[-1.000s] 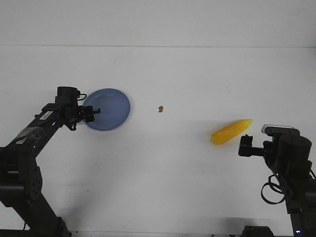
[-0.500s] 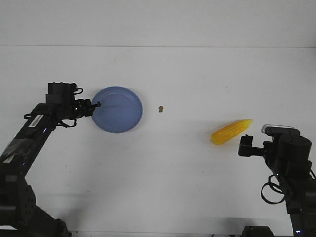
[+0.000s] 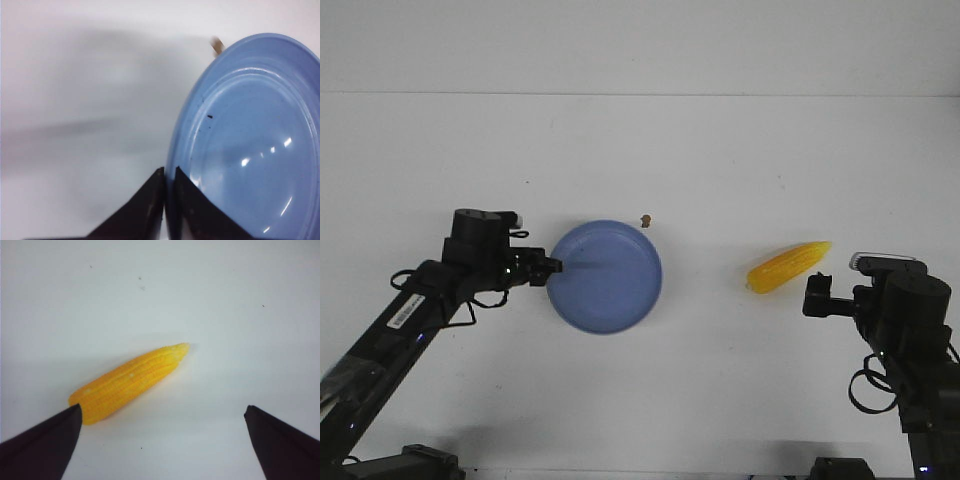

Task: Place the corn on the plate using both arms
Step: 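Drag the blue plate with the left gripper toward the table center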

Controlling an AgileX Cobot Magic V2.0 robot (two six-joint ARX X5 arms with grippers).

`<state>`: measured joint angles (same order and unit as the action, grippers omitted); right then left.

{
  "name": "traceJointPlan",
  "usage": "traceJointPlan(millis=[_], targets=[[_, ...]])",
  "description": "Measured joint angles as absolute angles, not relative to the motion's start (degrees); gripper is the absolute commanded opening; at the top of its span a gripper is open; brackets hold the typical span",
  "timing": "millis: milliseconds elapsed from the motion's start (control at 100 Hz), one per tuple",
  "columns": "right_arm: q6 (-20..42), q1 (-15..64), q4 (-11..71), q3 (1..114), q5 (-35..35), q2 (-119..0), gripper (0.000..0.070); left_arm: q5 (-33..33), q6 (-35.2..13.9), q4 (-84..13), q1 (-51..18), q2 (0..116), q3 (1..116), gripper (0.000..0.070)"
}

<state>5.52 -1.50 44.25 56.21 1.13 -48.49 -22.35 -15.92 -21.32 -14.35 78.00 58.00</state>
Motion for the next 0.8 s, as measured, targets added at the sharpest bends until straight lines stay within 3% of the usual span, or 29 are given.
traceJointPlan(millis=[340,800], targets=[[6.04,-1.50,44.27,56.21,1.15,-48.49,0.0700,-21.43,-21.23,-13.45,-24.23,76.86,45.58,0.0007],[6.07,-1.50,44.27,56.21,1.13,-48.49,0.0700,-17.37,-22.24,-12.80,-26.76,76.95,45.43,0.0016]])
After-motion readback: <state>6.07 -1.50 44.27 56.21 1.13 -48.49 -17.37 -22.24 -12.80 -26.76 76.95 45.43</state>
